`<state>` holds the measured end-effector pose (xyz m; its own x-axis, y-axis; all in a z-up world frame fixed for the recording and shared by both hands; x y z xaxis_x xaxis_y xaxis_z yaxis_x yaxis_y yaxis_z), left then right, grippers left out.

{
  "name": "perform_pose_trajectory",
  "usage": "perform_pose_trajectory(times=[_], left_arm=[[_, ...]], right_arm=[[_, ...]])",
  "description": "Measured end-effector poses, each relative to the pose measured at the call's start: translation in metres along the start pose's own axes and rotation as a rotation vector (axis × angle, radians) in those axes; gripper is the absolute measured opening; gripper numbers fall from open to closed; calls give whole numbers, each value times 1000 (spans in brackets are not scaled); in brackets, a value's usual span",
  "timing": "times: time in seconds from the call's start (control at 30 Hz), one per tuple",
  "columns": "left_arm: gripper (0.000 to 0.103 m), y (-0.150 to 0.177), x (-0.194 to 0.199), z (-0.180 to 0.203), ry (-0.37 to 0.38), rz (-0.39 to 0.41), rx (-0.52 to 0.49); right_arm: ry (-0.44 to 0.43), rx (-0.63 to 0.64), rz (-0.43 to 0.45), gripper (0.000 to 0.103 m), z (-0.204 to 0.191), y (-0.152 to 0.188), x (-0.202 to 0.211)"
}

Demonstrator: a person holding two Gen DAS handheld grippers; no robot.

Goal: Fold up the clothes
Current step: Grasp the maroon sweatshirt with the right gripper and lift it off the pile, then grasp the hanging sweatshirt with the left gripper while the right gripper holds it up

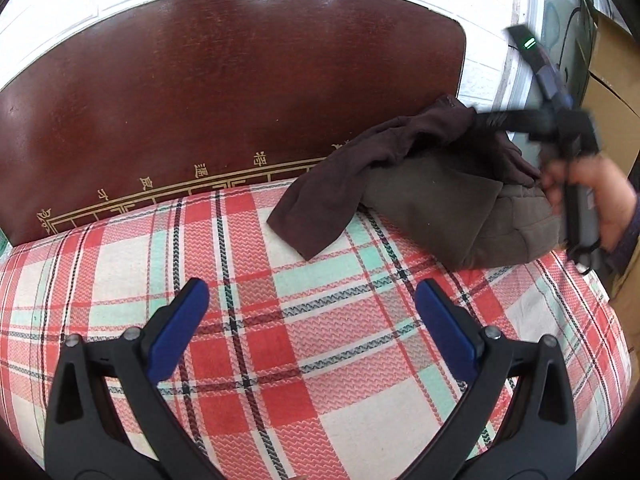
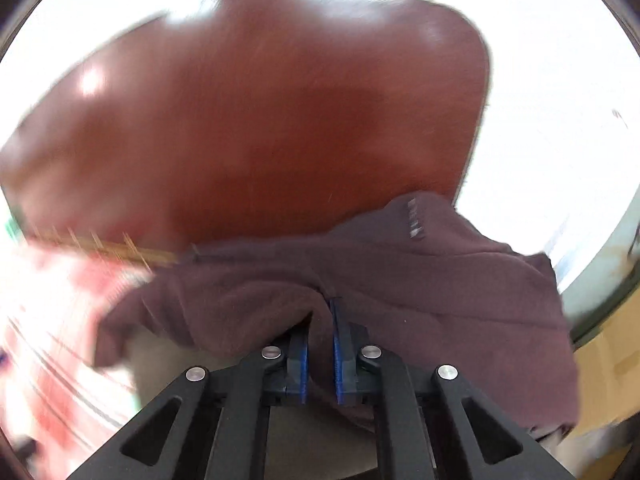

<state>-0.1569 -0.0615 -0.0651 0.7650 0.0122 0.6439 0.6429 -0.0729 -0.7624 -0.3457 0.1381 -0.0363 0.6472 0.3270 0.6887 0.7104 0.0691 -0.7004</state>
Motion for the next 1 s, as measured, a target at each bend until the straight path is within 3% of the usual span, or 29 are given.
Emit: perform_pose_trajectory(times=[0.13,0.23,0.57,0.83,1.0], left_arm=[[103,-1,4,-3,6,3,11],[103,-3,11,-3,15,13,19],[103,-7,60,5,39,82,2],[103,16,127,-3,104,152,-46],[103,48,187,-12,145,251,-142]], right_arm=[[-152,-127,78,8,23,-17,54],[-220,-176,139,8,39,-31,104],[-371,-142,299,7,41,-34,271],[-518,37,410,7,-80,-26,404],[-635,115,436,7,-147,0,480]])
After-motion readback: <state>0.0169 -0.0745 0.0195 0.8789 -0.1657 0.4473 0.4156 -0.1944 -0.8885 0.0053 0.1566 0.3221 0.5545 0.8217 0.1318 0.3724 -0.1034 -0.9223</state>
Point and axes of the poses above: each gripper's, at about its wrist camera, not at the fingertips, and x roughly against the way its jaws point, z to its right, y to its underside, the point moved 4 cm from there along -x, roughly the way its jaws point, and after that the axes turned 10 degrees about -x, right-handed, at the moved point
